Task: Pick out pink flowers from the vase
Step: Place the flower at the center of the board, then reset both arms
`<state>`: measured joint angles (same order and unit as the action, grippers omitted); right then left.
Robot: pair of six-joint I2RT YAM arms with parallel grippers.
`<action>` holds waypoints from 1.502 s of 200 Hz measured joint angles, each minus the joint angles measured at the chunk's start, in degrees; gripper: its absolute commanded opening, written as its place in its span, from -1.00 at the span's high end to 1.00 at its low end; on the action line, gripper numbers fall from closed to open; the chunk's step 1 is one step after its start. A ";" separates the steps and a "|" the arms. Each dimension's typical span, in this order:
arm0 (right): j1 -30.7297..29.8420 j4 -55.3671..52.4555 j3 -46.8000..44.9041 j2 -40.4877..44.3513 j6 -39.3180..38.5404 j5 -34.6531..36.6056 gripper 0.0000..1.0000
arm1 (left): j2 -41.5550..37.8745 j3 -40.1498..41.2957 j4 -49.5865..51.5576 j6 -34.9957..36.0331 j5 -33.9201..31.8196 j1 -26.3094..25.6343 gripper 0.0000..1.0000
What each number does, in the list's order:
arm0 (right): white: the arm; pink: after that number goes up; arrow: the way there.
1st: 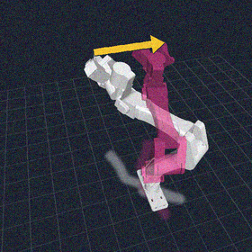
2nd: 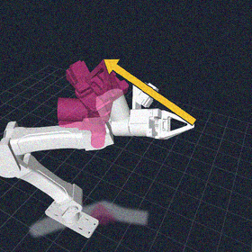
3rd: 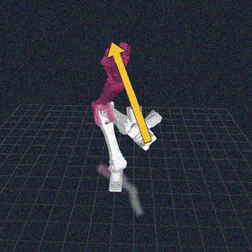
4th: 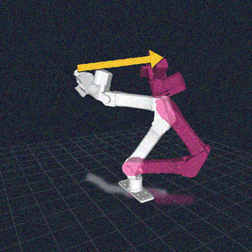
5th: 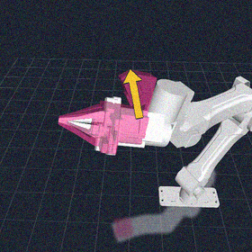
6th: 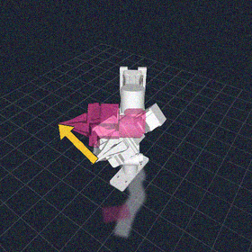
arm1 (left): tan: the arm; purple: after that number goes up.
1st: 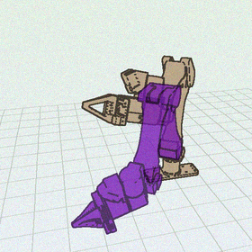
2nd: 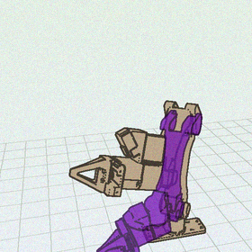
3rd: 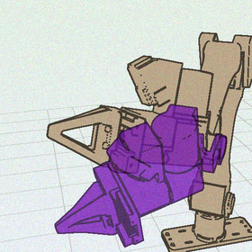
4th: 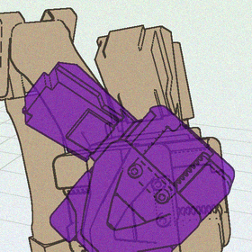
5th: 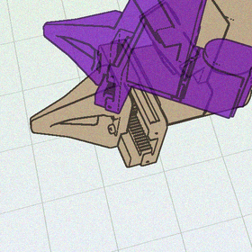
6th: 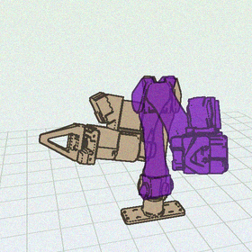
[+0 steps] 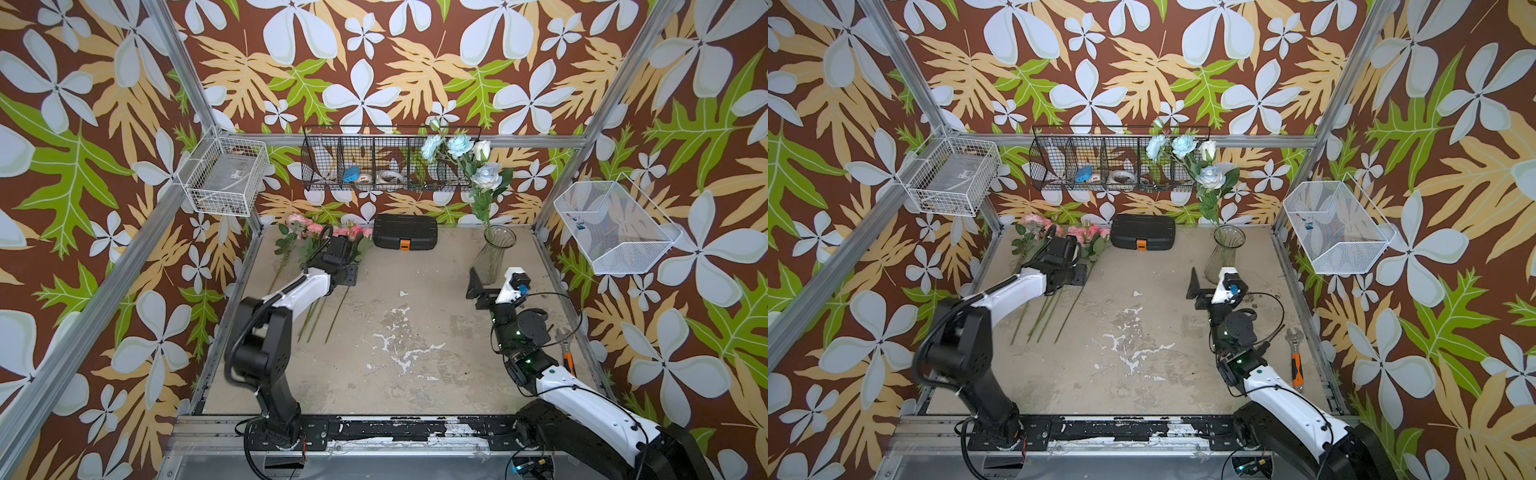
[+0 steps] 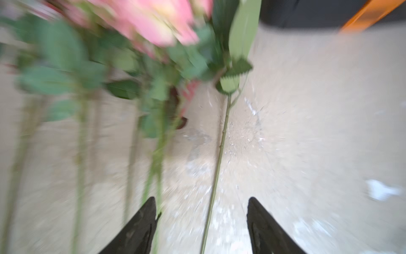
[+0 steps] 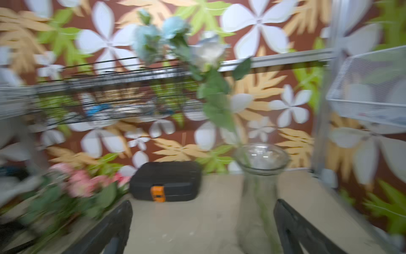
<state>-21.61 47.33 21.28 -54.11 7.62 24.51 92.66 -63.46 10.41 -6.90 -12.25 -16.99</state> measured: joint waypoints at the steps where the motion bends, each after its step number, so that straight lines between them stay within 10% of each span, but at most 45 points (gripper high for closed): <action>1: 0.76 -0.04 0.07 -0.20 0.13 0.17 -1.00 | -1.11 1.20 -1.20 -0.15 -0.04 0.11 -0.44; 19: 9.35 -0.26 -0.07 -3.76 1.90 2.56 -1.00 | -14.58 17.42 -16.35 -1.27 -1.27 1.46 -0.98; 51: 14.58 -0.63 -1.25 -9.51 0.63 2.62 -1.00 | -28.06 42.56 -40.06 -1.01 -7.67 1.86 -0.99; 110: 16.94 -0.20 -1.77 -19.63 -3.56 -0.94 -1.00 | -30.12 59.21 -64.72 2.43 -18.93 7.93 -0.99; 209: 19.21 10.88 -10.32 -22.75 -5.99 -9.97 -1.00 | -10.21 63.21 -97.85 -1.57 -5.68 15.13 -0.99; 300: 19.96 22.27 -10.97 -29.99 -5.14 -12.02 -1.00 | -9.75 56.41 -88.19 0.15 -0.81 14.80 -0.99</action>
<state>-1.65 69.60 10.31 -84.09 2.48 12.49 82.91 -7.05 -77.78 -6.74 -13.06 -2.20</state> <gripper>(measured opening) 0.998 0.996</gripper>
